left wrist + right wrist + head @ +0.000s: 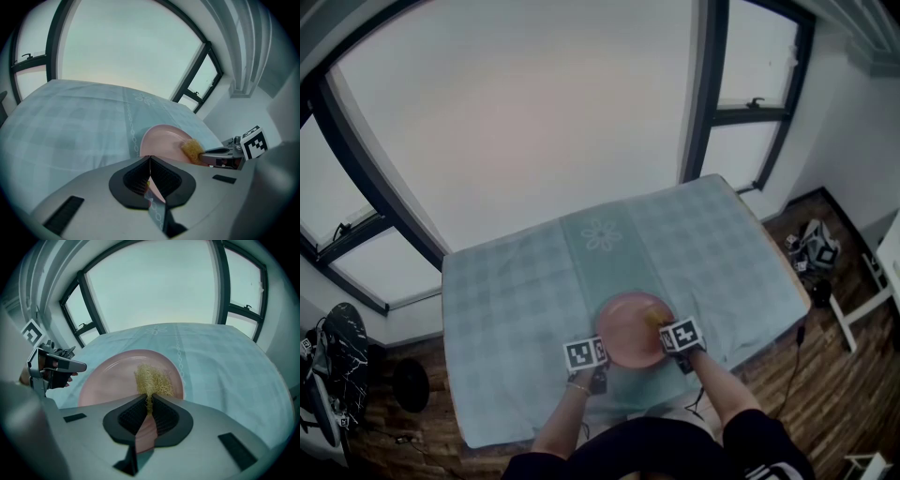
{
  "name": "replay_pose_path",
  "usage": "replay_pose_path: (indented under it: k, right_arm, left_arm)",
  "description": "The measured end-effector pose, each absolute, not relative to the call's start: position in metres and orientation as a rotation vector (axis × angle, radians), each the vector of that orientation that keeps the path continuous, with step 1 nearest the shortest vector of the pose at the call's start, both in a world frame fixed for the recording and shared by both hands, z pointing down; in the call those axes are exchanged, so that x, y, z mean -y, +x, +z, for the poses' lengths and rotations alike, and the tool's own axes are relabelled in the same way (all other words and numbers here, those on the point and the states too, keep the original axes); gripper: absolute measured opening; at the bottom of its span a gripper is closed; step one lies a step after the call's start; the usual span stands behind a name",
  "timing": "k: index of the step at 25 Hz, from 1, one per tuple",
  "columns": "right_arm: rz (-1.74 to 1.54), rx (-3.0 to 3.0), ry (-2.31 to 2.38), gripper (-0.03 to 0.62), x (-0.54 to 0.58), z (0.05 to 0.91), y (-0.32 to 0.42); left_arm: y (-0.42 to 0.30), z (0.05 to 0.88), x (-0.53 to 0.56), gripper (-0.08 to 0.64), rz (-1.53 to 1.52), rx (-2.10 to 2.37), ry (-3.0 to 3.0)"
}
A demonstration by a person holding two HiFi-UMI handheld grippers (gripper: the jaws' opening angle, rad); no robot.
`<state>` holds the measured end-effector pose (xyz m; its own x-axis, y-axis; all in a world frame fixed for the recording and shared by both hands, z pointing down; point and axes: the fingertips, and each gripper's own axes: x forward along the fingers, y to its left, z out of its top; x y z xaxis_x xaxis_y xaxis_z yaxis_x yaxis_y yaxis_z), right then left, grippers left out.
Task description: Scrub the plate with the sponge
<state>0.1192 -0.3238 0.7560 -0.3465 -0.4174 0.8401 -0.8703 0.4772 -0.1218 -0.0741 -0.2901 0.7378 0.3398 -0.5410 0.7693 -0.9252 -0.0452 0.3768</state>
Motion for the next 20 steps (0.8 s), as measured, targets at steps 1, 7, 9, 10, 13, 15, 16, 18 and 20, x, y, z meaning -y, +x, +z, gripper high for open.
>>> replay_pose_path:
  k: [1,7,9,10,13,15,16,18,20]
  right_arm:
    - [0.738,1.948,1.068,0.035,0.324,0.757,0.119]
    - [0.804,1.930,1.033,0.035,0.309,0.759,0.116]
    - [0.822,1.933,1.040,0.035,0.304,0.760,0.115]
    - [0.826,1.934,1.041,0.035,0.300,0.761,0.114]
    - [0.833,1.944,1.027,0.035,0.289,0.761,0.108]
    - [0.838,1.954,1.018,0.035,0.283,0.760,0.104]
    - [0.842,1.958,1.013,0.035,0.281,0.760,0.102]
    - [0.850,1.964,1.003,0.035,0.274,0.760,0.098]
    - [0.856,1.968,0.997,0.035,0.268,0.759,0.094]
  left_arm:
    - [-0.074,0.738,0.290,0.008,0.541,1.320,1.714]
    - [-0.071,0.736,0.287,0.008,0.544,1.315,1.721]
    - [-0.070,0.736,0.285,0.008,0.540,1.311,1.722]
    - [-0.070,0.736,0.283,0.008,0.537,1.310,1.723]
    - [-0.069,0.734,0.278,0.008,0.534,1.307,1.730]
    - [-0.068,0.734,0.275,0.008,0.532,1.304,1.734]
    - [-0.068,0.734,0.273,0.008,0.532,1.302,1.735]
    - [-0.068,0.734,0.269,0.008,0.531,1.299,1.735]
    - [-0.068,0.733,0.263,0.008,0.527,1.297,1.733]
